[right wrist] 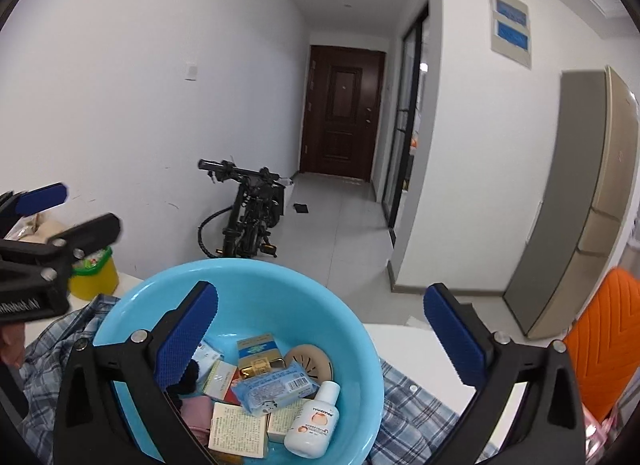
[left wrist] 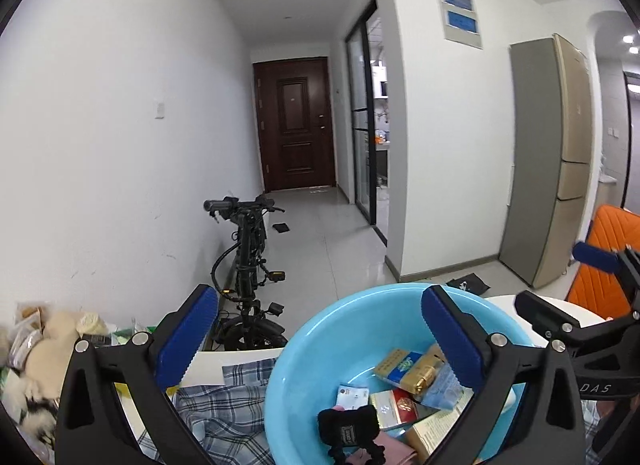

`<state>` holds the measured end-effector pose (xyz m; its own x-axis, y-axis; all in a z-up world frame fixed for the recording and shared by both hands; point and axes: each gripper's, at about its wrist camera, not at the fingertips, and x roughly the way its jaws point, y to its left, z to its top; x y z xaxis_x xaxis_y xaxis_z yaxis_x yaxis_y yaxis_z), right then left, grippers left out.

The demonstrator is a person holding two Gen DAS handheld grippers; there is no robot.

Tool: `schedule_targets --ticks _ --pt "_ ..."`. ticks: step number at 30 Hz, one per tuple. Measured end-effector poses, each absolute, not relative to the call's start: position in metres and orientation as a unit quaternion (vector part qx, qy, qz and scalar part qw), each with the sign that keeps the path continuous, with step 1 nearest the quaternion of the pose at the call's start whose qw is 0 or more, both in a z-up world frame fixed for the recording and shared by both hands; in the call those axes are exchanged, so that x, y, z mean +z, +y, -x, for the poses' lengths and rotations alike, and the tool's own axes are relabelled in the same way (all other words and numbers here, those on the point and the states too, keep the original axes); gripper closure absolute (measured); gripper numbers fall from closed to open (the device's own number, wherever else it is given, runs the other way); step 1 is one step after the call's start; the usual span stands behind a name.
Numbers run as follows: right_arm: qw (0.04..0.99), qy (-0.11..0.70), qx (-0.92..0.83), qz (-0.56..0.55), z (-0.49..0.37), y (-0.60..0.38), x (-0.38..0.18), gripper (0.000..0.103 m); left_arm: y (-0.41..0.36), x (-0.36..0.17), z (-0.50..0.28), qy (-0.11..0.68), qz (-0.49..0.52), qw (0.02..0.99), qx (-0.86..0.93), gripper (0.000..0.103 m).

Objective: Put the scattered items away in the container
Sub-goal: 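Open both grippers to release the glove and soap packet into the basin, then withdraw both open grippers from the basin back over the cloth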

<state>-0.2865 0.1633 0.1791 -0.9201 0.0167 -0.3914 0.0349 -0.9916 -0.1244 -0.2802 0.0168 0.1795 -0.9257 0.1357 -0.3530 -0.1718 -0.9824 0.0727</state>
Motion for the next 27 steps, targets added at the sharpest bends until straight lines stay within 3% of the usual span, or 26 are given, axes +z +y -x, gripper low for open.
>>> schedule_targets --ticks 6,17,27 --pt "0.015 0.086 -0.982 -0.165 0.262 0.151 0.198 0.000 0.027 0.193 0.249 0.035 0.142 0.099 0.984 0.000" --pt "0.055 0.036 -0.987 -0.147 0.181 0.166 0.187 0.000 0.018 0.194 0.152 0.039 0.108 0.079 0.990 0.000" --pt "0.111 -0.031 -0.985 -0.132 0.082 0.185 0.169 0.000 -0.010 0.165 0.074 -0.014 0.138 0.080 0.987 0.000"
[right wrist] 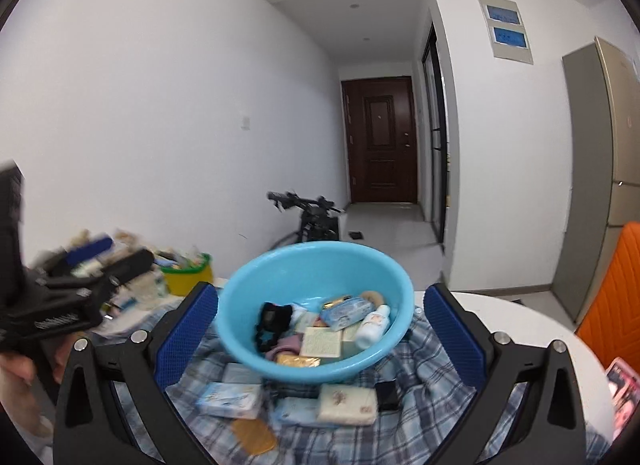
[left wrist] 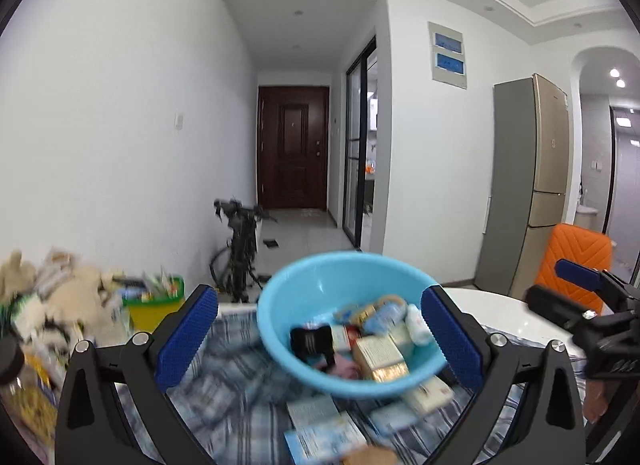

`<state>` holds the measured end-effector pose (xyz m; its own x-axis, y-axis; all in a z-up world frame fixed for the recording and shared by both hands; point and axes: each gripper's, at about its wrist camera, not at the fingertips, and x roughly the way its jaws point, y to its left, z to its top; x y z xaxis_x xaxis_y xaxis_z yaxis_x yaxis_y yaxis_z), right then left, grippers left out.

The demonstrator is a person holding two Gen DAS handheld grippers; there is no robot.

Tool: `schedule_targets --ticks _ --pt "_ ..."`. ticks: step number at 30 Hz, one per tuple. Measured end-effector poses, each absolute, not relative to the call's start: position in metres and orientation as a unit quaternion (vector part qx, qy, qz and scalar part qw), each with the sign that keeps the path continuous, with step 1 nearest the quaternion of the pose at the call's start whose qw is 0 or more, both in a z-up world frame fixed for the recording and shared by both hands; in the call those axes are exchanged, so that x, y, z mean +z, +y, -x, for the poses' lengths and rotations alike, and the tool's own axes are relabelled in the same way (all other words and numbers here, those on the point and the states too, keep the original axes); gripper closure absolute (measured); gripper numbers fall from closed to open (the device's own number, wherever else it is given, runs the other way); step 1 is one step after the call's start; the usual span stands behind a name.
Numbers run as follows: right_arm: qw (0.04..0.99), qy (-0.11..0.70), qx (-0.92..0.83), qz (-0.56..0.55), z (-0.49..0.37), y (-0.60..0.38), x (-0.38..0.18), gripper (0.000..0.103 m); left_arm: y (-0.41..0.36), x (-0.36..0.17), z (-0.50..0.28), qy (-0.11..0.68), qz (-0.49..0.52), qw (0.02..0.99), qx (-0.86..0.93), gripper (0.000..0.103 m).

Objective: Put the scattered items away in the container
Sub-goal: 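Withdraw both open grippers from the basin back over the cloth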

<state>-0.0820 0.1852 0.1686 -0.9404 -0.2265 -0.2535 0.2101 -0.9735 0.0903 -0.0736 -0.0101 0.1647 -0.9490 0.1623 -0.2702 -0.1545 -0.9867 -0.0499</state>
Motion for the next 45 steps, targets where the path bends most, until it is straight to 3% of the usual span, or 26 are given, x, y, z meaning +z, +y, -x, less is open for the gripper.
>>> schedule_targets --ticks 5,13,21,27,32,37,45 --pt "0.111 -0.037 -0.989 -0.093 0.036 0.195 0.175 0.000 -0.019 0.161 0.043 0.000 0.093 0.033 0.995 0.000" --pt "0.098 -0.022 -0.991 -0.088 0.011 0.198 0.174 0.000 -0.034 0.167 0.032 -0.057 0.115 0.078 0.989 0.000" --pt "0.085 -0.028 -0.991 -0.102 -0.004 0.198 0.151 0.000 -0.027 0.151 0.003 -0.011 0.102 0.068 0.992 0.000" --pt "0.103 -0.030 -0.986 -0.131 -0.015 0.186 0.120 0.000 -0.028 0.128 -0.017 -0.028 0.120 0.090 0.988 0.000" --pt "0.115 -0.036 -0.978 -0.171 -0.024 0.177 0.080 0.000 -0.015 0.100 -0.032 0.002 0.130 0.084 0.988 0.000" --pt "0.081 -0.026 -0.979 -0.184 -0.034 0.172 0.044 0.000 -0.004 0.068 -0.041 0.008 0.155 0.084 0.984 0.000" --pt "0.082 -0.035 -0.977 -0.194 -0.050 0.171 0.023 0.000 0.001 0.028 -0.050 0.029 0.181 0.073 0.980 0.000"
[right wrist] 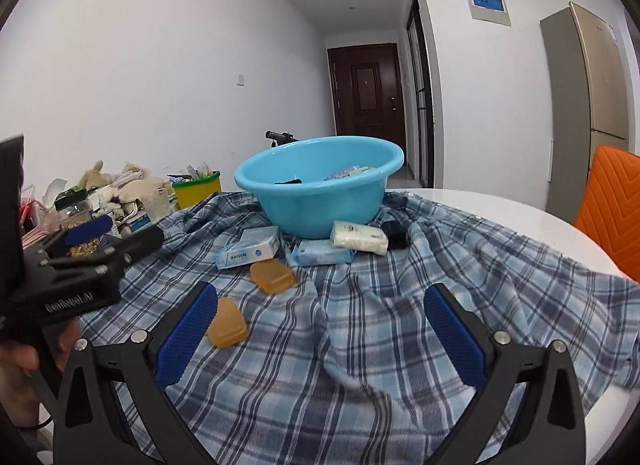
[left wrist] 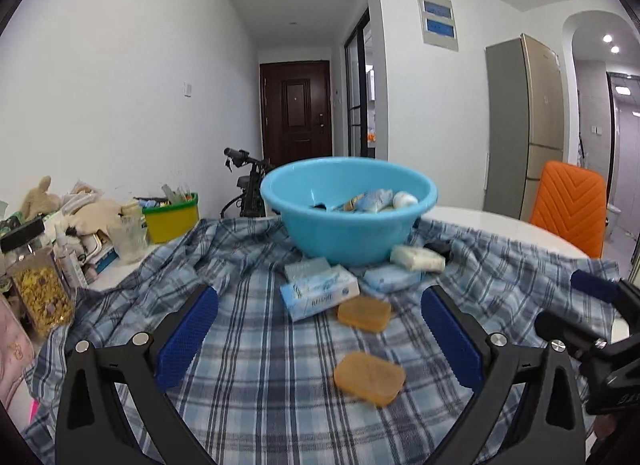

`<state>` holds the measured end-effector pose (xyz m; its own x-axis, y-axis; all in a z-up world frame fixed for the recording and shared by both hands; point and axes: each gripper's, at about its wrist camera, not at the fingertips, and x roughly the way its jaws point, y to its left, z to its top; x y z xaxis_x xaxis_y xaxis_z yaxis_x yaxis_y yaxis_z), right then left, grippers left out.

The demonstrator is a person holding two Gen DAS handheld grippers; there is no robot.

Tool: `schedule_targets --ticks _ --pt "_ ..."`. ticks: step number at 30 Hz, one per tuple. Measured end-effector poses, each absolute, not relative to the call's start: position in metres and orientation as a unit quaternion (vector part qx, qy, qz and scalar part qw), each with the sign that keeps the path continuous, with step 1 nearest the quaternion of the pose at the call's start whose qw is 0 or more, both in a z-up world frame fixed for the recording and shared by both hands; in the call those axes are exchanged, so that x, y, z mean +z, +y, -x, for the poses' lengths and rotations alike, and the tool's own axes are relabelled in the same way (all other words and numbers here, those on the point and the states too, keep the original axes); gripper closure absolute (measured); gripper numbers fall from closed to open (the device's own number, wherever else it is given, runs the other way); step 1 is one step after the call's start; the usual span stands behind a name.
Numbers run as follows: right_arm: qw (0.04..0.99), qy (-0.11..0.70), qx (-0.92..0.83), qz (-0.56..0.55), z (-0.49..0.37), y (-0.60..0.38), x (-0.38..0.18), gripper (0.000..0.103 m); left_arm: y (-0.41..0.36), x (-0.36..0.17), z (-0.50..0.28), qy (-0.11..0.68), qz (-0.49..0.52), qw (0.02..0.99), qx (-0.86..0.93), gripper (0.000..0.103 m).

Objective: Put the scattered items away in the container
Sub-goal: 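Withdraw both open grippers from the basin back over the cloth, then grasp the white RAISON tissue box with the left gripper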

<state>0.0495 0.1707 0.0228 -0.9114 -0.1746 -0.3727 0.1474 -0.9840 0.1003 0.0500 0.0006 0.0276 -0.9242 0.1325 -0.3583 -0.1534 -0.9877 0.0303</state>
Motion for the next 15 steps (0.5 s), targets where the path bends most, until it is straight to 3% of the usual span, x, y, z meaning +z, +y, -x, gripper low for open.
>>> schedule_targets --ticks 15 --pt "0.086 -0.020 -0.976 -0.199 -0.0481 0.1624 0.0240 0.000 0.0078 0.0191 -0.0527 0.037 0.201 0.085 0.975 0.000"
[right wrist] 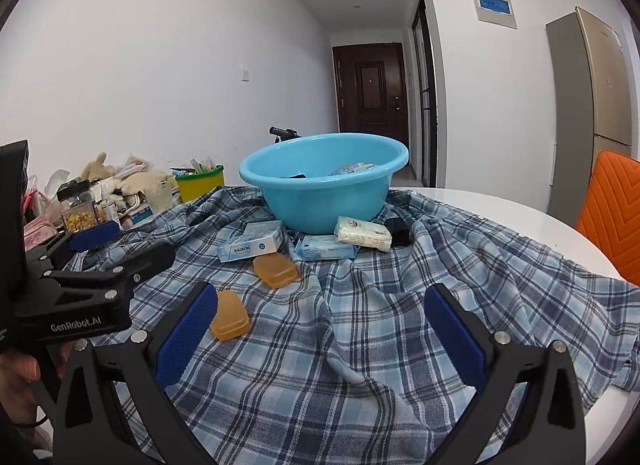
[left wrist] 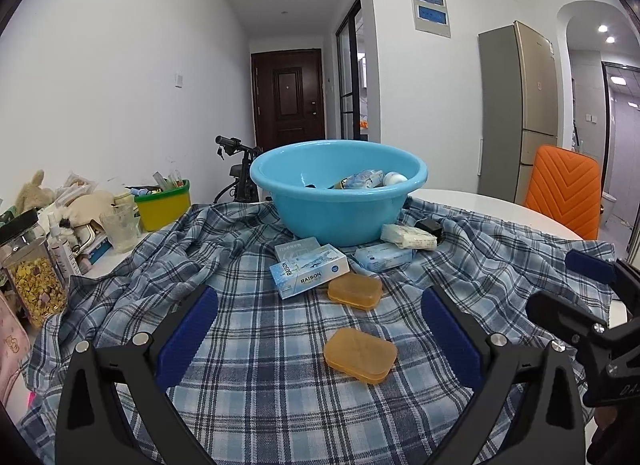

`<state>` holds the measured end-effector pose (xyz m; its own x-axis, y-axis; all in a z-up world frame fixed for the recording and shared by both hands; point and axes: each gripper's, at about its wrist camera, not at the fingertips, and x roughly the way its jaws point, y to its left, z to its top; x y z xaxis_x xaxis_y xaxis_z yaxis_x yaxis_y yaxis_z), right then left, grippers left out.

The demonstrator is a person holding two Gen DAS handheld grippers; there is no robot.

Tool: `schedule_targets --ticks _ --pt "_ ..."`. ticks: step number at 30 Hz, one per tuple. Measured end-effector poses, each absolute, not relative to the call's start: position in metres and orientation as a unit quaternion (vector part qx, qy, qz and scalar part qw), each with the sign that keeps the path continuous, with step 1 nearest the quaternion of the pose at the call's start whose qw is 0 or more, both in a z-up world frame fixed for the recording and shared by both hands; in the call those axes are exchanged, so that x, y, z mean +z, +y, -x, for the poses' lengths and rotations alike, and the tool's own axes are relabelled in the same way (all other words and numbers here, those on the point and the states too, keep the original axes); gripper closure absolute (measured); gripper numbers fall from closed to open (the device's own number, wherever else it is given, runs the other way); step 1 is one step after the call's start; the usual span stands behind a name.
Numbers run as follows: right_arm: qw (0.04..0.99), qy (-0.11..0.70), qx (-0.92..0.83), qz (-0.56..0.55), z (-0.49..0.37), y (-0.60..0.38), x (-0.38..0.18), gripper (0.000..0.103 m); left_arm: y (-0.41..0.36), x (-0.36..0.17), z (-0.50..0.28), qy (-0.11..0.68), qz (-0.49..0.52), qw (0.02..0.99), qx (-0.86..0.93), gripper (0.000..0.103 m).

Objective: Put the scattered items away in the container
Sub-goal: 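Grasp the white RAISON tissue box with the left gripper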

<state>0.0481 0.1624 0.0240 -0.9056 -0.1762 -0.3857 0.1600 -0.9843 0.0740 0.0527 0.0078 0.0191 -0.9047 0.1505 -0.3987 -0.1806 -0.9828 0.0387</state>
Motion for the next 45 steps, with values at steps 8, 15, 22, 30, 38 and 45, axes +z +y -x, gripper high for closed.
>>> schedule_targets --ticks 8,15,22,30,38,45 --pt "0.077 -0.019 -0.959 -0.273 -0.021 0.164 0.024 0.000 0.007 0.012 -0.025 0.034 0.288 0.082 0.953 0.000" --pt "0.102 -0.052 -0.929 -0.351 0.003 0.172 0.011 0.000 0.018 -0.009 -0.004 0.056 0.375 0.108 0.919 0.000" --pt "0.101 -0.035 -0.929 -0.354 0.010 0.173 0.016 0.000 0.016 -0.009 0.017 0.036 0.401 0.112 0.908 0.000" --pt "0.099 -0.026 -0.929 -0.355 0.019 0.172 0.014 0.000 0.008 -0.005 0.078 -0.001 0.412 0.086 0.907 0.000" --pt "0.085 -0.026 -0.931 -0.355 0.021 0.178 0.012 0.000 0.012 -0.027 0.147 -0.004 0.463 0.069 0.884 0.000" --pt "0.075 -0.040 -0.928 -0.362 0.030 0.188 0.008 0.000 0.018 -0.037 0.164 -0.001 0.476 0.070 0.877 0.000"
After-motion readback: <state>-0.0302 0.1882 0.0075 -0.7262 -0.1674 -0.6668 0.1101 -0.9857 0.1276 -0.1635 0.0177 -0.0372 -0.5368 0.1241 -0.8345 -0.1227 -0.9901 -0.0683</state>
